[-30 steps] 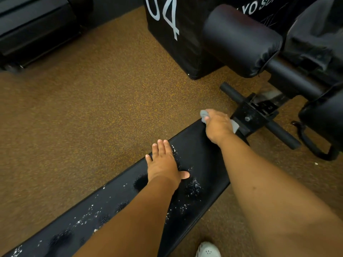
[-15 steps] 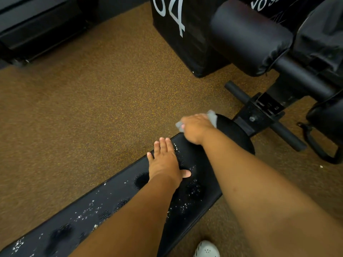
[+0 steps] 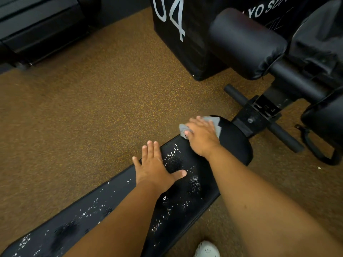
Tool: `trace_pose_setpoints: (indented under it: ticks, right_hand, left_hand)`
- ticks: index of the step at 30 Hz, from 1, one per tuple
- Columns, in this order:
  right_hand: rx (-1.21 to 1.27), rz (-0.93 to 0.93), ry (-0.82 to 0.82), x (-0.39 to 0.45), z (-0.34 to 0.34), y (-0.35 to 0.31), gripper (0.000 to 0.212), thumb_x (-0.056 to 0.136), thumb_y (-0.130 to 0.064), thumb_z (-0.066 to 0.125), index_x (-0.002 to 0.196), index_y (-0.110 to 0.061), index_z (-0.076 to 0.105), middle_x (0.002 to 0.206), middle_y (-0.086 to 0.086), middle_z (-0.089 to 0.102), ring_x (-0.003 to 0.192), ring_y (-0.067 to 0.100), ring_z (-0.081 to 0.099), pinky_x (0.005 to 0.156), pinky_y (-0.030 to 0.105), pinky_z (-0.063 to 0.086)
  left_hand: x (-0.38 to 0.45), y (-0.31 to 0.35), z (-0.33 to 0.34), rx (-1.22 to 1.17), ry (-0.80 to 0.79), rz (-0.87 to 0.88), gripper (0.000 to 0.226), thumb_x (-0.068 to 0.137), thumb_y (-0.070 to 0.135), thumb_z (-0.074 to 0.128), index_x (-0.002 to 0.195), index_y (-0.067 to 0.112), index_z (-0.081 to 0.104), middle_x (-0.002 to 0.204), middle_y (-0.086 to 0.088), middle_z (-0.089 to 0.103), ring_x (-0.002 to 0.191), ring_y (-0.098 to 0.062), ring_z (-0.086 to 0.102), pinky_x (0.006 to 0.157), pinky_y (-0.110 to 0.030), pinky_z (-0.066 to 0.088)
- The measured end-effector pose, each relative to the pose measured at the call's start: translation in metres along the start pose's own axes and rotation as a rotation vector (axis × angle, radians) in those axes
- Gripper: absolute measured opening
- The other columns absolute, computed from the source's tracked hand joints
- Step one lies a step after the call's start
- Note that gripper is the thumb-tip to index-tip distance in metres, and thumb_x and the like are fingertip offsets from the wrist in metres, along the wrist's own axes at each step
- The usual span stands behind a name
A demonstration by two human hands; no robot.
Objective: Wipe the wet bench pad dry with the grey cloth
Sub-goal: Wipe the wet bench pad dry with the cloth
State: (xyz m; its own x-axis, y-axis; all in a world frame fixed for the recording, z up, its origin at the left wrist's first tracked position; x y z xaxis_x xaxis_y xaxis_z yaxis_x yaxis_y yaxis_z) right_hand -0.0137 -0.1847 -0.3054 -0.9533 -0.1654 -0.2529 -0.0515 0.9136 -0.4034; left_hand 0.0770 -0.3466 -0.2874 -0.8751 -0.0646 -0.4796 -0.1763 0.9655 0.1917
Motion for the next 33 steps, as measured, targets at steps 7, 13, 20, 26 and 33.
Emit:
trace_pose_setpoints:
  ticks: [7, 13, 20, 26, 33]
  right_hand:
    - [-0.042, -0.119, 0.002, -0.025, 0.021, -0.019, 0.050, 0.097, -0.040, 0.040, 0.145, -0.033, 0.028, 0.154, -0.010, 0.028, 0.145, 0.011, 0.007, 0.116, 0.037, -0.005]
    - [-0.103, 0.103, 0.064, -0.032, 0.027, -0.027, 0.047, 0.099, -0.042, 0.029, 0.145, -0.037, 0.024, 0.158, -0.014, 0.010, 0.146, 0.018, -0.007, 0.115, 0.052, -0.007]
    - [0.004, -0.131, 0.064, -0.063, 0.030, -0.007, 0.044, 0.098, -0.019, 0.042, 0.139, -0.034, 0.041, 0.152, -0.014, 0.031, 0.144, 0.009, 0.010, 0.115, 0.033, -0.005]
    - [-0.058, -0.012, 0.020, -0.069, 0.043, -0.046, 0.049, 0.100, -0.027, 0.035, 0.146, -0.038, 0.022, 0.157, -0.016, 0.011, 0.146, 0.016, -0.006, 0.116, 0.044, -0.008]
    - [-0.050, 0.186, 0.112, -0.083, 0.034, -0.004, 0.047, 0.100, -0.022, 0.033, 0.144, -0.038, 0.026, 0.156, -0.016, 0.015, 0.146, 0.014, -0.003, 0.117, 0.043, -0.007]
  left_hand:
    - [-0.009, -0.023, 0.010, 0.035, -0.083, -0.038, 0.127, 0.060, 0.085, 0.049, 0.146, 0.025, -0.023, 0.154, 0.003, -0.029, 0.142, -0.023, -0.024, 0.113, -0.060, -0.004]
    - [-0.007, -0.025, 0.010, -0.018, -0.074, -0.021, 0.126, 0.062, 0.077, 0.059, 0.148, 0.027, -0.018, 0.155, 0.007, -0.024, 0.143, -0.020, -0.022, 0.113, -0.059, -0.005]
    - [-0.009, -0.028, 0.007, -0.011, -0.073, -0.005, 0.126, 0.062, 0.078, 0.060, 0.148, 0.026, -0.016, 0.157, 0.006, -0.018, 0.145, -0.020, -0.015, 0.114, -0.058, -0.002]
    - [-0.010, -0.027, 0.004, -0.001, -0.088, -0.001, 0.127, 0.060, 0.081, 0.057, 0.149, 0.025, -0.015, 0.158, 0.005, -0.017, 0.145, -0.019, -0.013, 0.114, -0.057, -0.001]
    - [-0.019, -0.040, -0.001, -0.029, -0.136, 0.023, 0.134, 0.056, 0.079, 0.063, 0.148, 0.025, -0.017, 0.156, 0.006, -0.021, 0.145, -0.018, -0.015, 0.116, -0.056, -0.001]
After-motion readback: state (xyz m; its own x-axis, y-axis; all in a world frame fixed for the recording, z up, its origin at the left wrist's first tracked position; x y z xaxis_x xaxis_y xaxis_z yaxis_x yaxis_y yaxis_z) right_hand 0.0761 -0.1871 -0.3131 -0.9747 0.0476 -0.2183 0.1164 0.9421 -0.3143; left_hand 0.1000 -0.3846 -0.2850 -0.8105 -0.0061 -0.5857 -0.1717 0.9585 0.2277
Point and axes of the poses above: each hand's wrist, its own x-axis towards the middle knuckle, its own z-axis out of the palm, y = z × x, the point moved 2 cm from there along x, towards the middle knuckle
